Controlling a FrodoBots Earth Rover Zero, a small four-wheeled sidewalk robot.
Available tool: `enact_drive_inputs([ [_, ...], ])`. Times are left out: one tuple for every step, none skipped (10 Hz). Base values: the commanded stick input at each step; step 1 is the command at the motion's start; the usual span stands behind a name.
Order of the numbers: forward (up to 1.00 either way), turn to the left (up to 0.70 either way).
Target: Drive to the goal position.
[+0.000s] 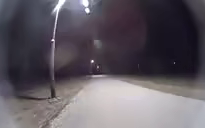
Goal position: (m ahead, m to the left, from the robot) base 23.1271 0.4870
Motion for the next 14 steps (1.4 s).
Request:
enact_drive_inputs([
  [1.0,0.0],
  [1.0,0.0],
  [1.0,0.0],
  [1.0,0.0],
  [1.0,0.0],
  [1.0,0.0],
  [1.0,0.0],
  [1.0,0.0],
  [1.0,0.0],
  [1.0,0.0],
  [1.0,0.0],
  [1.0,0.0],
  [1.0,0.0],
  [1.0,0.0],
])
